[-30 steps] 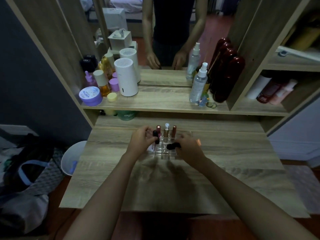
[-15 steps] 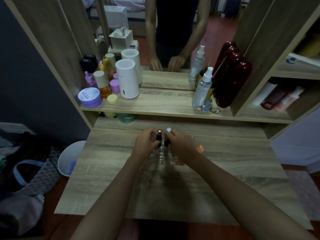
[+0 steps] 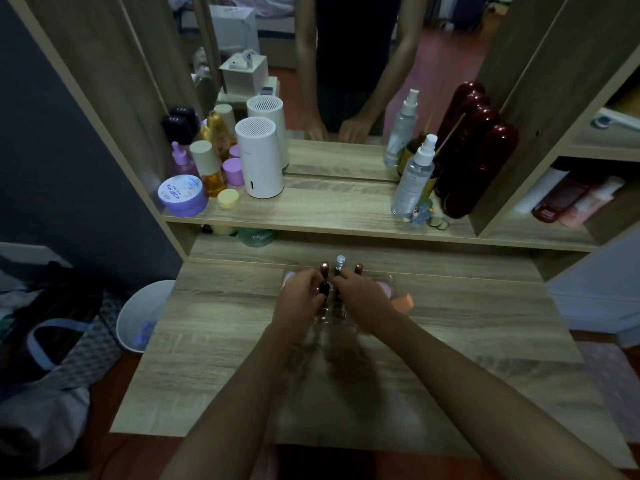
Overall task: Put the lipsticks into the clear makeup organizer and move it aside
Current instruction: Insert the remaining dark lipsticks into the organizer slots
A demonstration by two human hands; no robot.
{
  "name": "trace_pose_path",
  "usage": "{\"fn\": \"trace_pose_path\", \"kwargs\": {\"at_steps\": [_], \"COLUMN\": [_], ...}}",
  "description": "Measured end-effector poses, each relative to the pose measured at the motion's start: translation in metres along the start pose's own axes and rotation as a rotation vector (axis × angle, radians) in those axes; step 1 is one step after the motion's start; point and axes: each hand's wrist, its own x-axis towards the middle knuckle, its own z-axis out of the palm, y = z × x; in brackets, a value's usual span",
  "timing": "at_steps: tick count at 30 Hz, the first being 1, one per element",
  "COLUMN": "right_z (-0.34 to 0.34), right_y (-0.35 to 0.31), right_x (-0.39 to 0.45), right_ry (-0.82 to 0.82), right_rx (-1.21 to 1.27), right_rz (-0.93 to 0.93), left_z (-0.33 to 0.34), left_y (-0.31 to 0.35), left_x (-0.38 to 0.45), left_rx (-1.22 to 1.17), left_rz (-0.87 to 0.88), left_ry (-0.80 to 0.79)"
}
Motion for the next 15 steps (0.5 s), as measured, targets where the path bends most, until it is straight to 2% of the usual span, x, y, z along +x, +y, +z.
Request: {"fn": "trace_pose_path", "kwargs": {"at_steps": [15], "right_z": [0.0100], "right_y": [0.0027], "right_x": [0.0028], "right_ry": [-0.009], "right_rx": [0.050], "right_rz": [-0.004], "left_z": [0.0046], "left_y": [-0.0033], "left_x": [-0.0013], "left_rx": [0.016], "left_rz": [0.039], "left_ry": [0.019]}}
